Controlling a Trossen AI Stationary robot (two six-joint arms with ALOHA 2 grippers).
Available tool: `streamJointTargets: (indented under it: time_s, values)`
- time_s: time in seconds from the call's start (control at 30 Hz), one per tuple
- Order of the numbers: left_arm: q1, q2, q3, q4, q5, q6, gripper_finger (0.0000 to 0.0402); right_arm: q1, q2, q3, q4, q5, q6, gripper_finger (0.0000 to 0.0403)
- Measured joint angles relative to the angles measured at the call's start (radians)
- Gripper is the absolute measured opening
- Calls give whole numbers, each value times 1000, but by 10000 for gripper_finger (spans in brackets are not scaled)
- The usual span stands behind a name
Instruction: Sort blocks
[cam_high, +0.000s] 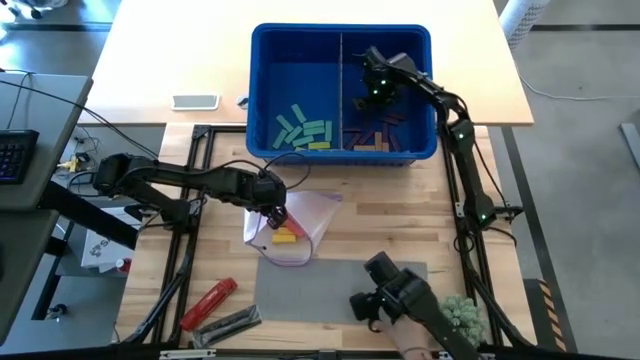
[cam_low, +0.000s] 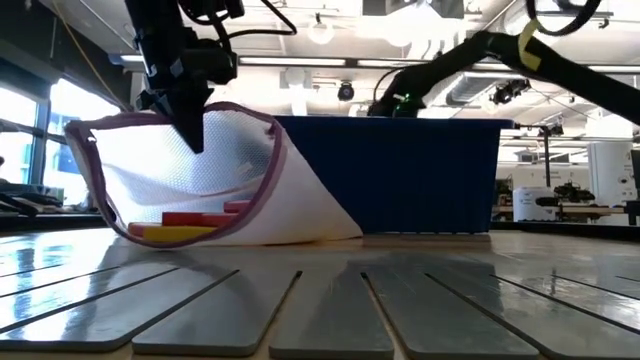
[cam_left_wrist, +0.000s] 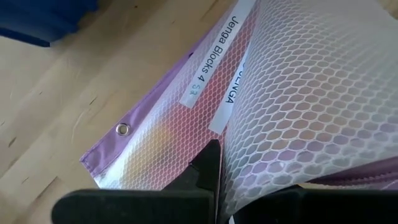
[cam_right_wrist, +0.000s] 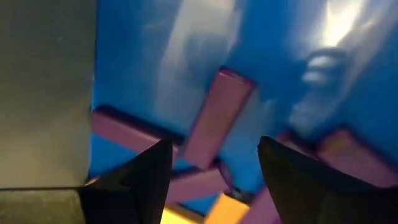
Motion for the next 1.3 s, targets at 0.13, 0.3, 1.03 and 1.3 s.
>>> streamJointTargets:
  time_s: [0.13, 0.3, 1.03, 1.3]
  values:
    - [1, 0, 0, 0, -1, 0, 0, 29, 32, -3, 32, 37, 68, 220]
    - [2, 0, 0, -2, -1, 26, 0, 44, 33, 0, 88, 127, 153, 220]
    - [2, 0, 0, -7, -28, 54, 0, 60, 104, 3, 75, 201, 236, 197]
    - [2, 0, 0, -6, -29, 56, 0, 62, 107, 2, 53, 216, 244, 122]
